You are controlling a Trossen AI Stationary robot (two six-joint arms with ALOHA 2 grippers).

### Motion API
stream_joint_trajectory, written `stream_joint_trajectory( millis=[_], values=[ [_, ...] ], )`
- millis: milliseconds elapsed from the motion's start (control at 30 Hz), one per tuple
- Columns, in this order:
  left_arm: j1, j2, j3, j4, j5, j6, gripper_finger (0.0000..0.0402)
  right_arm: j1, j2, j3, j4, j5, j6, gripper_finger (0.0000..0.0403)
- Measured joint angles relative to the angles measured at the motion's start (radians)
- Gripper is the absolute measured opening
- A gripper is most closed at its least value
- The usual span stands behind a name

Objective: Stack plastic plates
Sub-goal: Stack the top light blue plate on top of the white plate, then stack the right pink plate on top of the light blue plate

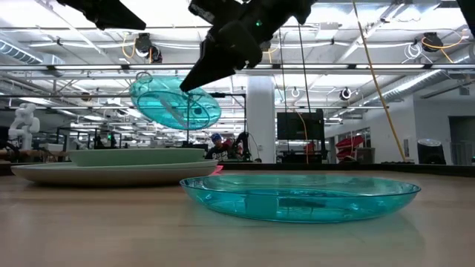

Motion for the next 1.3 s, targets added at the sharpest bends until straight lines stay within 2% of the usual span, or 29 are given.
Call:
stream_joint_trajectory(
  millis=[467, 933, 1100, 1300],
  values=[
    [0.0, 0.0, 0.0, 0.001, 0.0, 0.01, 0.0051, 0.028, 0.115, 0.0, 0.125, -0.047, -0.034, 0.0008],
    [0.0, 0.0, 0.0, 0.001, 0.0, 0.013, 0.0051, 0.01, 0.117, 0.0, 0.111, -0.039, 0.039, 0.0106],
    [0.0, 0.0, 0.0, 0.001, 0.0, -0.004, 0.0051, 0.01, 0.099, 0.0, 0.034, 0.04, 0.044, 0.0122],
    [-0.001, 0.001, 0.0, 0.002, 0.0, -0.055, 0.0051, 0.009, 0.026, 0.0, -0.213, 0.109, 0.127, 0.012]
  ],
)
